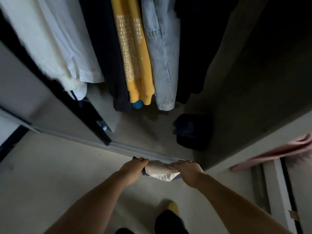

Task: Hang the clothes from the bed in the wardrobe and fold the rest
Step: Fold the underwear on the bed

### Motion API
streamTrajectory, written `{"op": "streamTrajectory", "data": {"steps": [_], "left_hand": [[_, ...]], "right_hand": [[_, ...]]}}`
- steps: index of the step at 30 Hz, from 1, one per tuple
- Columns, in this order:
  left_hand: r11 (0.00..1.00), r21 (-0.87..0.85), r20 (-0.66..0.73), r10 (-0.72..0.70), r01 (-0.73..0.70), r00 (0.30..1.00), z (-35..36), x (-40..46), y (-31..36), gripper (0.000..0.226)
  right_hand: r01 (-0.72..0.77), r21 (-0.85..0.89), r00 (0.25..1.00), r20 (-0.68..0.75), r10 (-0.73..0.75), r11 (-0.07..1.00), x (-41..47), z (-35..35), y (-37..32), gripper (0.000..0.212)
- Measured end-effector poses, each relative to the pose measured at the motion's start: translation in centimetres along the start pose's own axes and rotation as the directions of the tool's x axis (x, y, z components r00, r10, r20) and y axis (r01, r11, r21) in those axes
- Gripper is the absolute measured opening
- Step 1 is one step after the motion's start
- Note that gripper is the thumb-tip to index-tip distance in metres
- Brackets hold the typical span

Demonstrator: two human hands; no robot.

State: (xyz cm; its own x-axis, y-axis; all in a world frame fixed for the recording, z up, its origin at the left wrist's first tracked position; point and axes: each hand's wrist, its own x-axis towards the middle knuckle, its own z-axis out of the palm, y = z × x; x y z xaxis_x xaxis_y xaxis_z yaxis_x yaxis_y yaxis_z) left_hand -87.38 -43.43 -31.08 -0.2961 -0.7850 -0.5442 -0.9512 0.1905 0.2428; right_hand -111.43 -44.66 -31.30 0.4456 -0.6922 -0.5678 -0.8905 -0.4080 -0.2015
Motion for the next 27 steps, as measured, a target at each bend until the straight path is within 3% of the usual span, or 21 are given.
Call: {"op": "streamTrajectory", "data": {"steps": [6, 9, 11, 16, 19, 21, 27], "left_hand": [[0.998, -0.052, 0.079, 0.052, -0.048, 0.996, 2.1, 13.5, -7.7, 0.023], [0.993, -0.114, 0.047, 0.016, -0.01, 0.999, 2.5, 22.1, -11.8, 0.022], [0.986, -0.162, -0.064, 0.018, -0.028, 0.998, 2.0, 27.6, -13.8, 0.018], [0.997, -0.021, -0.242, 0.073, -0.08, 0.967, 1.0, 40.6, -17.4, 0.021], [0.983, 0.152, -0.436, 0.164, -0.107, 0.885, 3.7, 46.1, -19.3, 0.036], [0.964, 0.26, -0.527, 0.184, -0.049, 0.829, 7.4, 49.8, -20.1, 0.047], [0.897, 0.44, -0.349, 0.123, 0.047, 0.929, 18.2, 55.6, -23.0, 0.056]], "right_hand": [[-0.019, 0.025, 0.992, 0.124, 0.016, 1.0, 14.6, 1.4, 3.9, 0.068], [-0.064, 0.016, 0.997, 0.034, 0.063, 0.998, 23.8, 3.1, 6.3, 0.044], [-0.06, 0.018, 0.996, -0.058, 0.061, 0.998, 29.6, 3.6, 8.6, 0.046], [-0.071, -0.128, 0.956, -0.293, 0.03, 0.989, 41.3, 3.5, 14.9, 0.04], [-0.229, -0.163, 0.877, -0.462, 0.131, 0.96, 45.2, 5.2, 16.5, 0.048], [-0.322, -0.194, 0.854, -0.483, 0.196, 0.927, 47.9, 8.3, 17.4, 0.055], [-0.35, -0.157, 0.902, -0.321, 0.287, 0.924, 52.7, 18.8, 18.5, 0.057]]}}
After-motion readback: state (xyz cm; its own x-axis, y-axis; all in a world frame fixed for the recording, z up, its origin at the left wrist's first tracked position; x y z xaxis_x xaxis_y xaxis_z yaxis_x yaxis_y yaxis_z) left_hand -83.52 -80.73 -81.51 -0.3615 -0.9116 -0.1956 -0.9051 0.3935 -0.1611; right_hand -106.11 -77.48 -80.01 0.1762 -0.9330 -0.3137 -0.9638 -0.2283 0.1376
